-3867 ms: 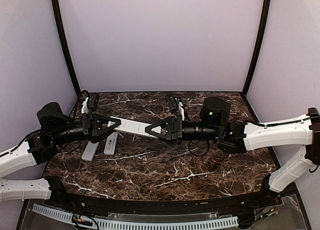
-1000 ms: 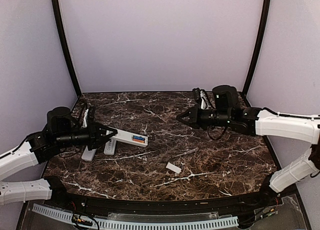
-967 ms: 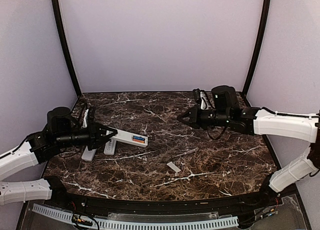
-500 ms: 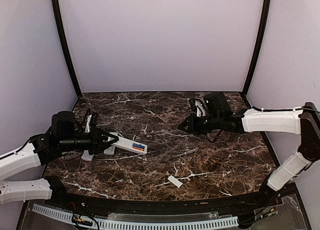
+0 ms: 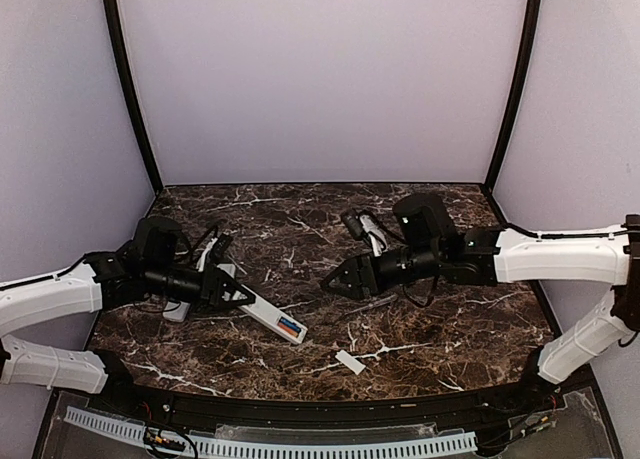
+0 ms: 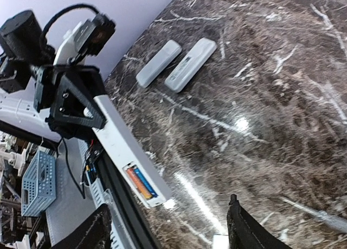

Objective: Unload the batteries from the remote control
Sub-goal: Pass from the left arm to the right

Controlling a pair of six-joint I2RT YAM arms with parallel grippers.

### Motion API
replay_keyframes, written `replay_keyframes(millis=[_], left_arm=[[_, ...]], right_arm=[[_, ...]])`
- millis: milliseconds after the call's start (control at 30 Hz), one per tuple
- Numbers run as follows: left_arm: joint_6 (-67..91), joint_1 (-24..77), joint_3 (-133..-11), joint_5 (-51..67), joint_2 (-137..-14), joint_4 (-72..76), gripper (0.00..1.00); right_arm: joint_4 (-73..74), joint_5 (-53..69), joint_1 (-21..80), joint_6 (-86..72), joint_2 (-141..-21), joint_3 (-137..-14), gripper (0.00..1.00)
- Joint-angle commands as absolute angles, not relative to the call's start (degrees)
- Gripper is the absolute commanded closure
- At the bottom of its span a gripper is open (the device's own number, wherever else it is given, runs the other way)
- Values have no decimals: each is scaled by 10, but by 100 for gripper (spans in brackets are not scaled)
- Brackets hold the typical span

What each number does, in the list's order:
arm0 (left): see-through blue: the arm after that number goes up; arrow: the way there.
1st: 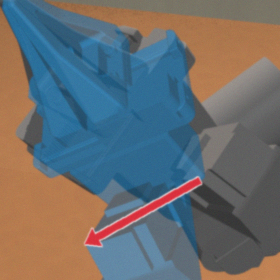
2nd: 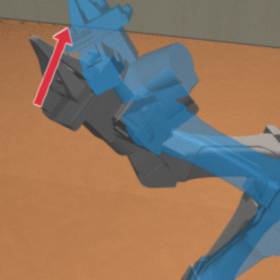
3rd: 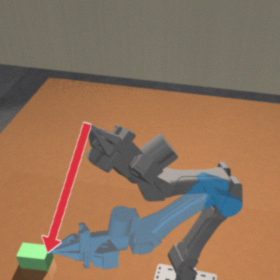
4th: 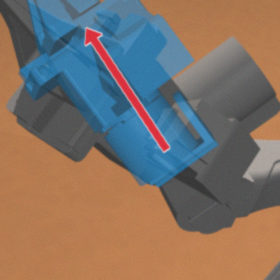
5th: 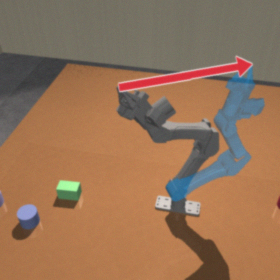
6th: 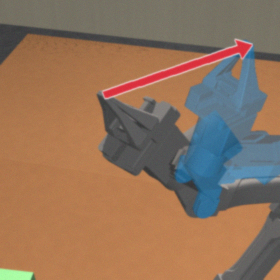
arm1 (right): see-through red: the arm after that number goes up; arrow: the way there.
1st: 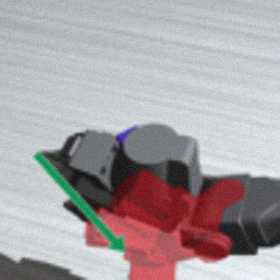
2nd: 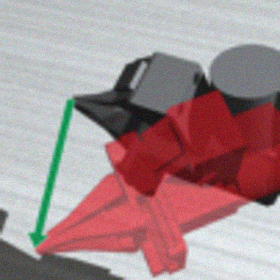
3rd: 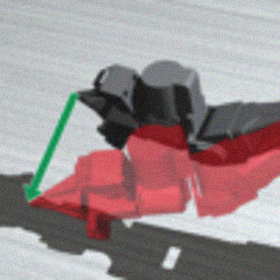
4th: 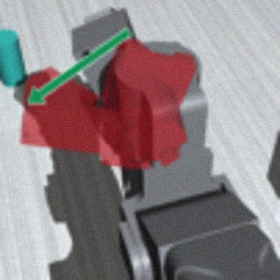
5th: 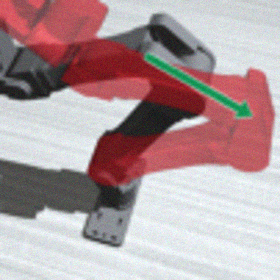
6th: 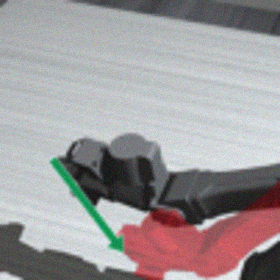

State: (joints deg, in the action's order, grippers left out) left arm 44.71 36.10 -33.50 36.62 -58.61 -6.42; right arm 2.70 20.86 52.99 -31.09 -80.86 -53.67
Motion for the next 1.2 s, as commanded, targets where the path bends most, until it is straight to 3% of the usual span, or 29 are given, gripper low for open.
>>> replay_keyframes(millis=[0,233,600,1167], left_arm=[[406,359,-358,442,-585,-74,100],[422,374,-350,462,-596,-64,100],[458,405,-349,461,-607,-17,100],[467,410,-359,418,-639,-7,100]], right_arm=[[54,169,605,-243,-827,-581,25],[87,108,679,-210,-898,-645,14],[148,40,737,-168,-989,-737,12],[184,-15,765,-157,-1021,-774,36]])
